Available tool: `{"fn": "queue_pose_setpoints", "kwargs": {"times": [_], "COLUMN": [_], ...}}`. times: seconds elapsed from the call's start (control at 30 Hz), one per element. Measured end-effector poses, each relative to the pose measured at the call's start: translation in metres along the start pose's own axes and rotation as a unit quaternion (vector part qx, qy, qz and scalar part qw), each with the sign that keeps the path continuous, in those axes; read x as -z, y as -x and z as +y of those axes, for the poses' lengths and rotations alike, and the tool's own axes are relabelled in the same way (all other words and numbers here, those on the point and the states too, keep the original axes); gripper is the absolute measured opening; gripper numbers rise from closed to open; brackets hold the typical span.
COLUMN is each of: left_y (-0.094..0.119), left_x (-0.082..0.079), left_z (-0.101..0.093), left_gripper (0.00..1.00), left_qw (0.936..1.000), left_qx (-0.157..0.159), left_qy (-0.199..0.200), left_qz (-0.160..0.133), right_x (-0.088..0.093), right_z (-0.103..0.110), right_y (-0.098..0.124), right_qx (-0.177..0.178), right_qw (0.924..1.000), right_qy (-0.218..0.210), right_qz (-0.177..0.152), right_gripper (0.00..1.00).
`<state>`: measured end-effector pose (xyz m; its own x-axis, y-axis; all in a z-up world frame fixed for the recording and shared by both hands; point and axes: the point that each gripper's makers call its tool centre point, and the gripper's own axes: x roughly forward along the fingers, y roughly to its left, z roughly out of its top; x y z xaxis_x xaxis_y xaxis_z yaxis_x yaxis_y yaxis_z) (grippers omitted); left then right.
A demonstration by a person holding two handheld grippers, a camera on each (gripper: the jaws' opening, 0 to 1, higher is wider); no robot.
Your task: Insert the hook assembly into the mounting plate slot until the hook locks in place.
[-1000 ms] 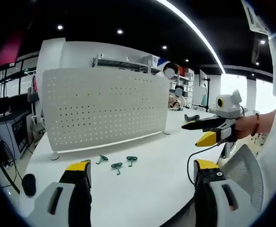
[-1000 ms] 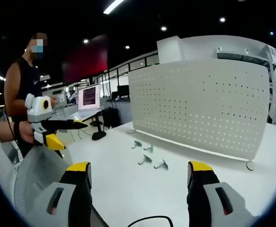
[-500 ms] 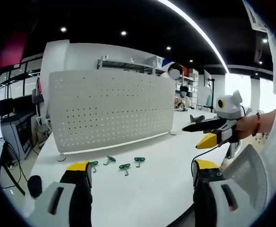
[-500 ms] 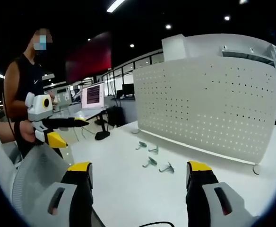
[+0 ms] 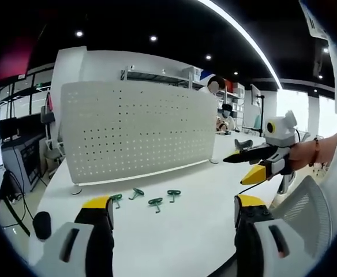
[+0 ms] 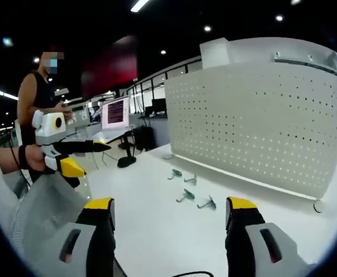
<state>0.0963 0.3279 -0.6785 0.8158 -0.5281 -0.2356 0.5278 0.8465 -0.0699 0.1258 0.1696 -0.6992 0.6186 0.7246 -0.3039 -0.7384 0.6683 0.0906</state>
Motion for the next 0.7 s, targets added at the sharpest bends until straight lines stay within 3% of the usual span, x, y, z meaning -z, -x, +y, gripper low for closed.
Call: {"fn": "queue_pose_setpoints", "kwargs": {"times": [0.17, 0.7], "left_y": [-0.006, -0.007], "left_x": [0.004, 0.003], "left_z": [0.002, 0.002], "left_gripper": [0.87, 0.86], "left_qw": [0.9999, 0.9999], "left_qx": [0.003, -0.005], "left_qy": [-0.004, 0.005], "left_qz": [0.015, 0.012], "right_x": [0.003, 0.008], "right_z": [-0.002, -0.007], "right_y": [-0.008, -0.015], "right_qx": [-0.005, -0.019], "right_qw": [1.0000, 0.9997], "right_qy": [-0.006, -0.002], "right_qz": [0.005, 0.015], "right_gripper": [0.78, 0.75]}}
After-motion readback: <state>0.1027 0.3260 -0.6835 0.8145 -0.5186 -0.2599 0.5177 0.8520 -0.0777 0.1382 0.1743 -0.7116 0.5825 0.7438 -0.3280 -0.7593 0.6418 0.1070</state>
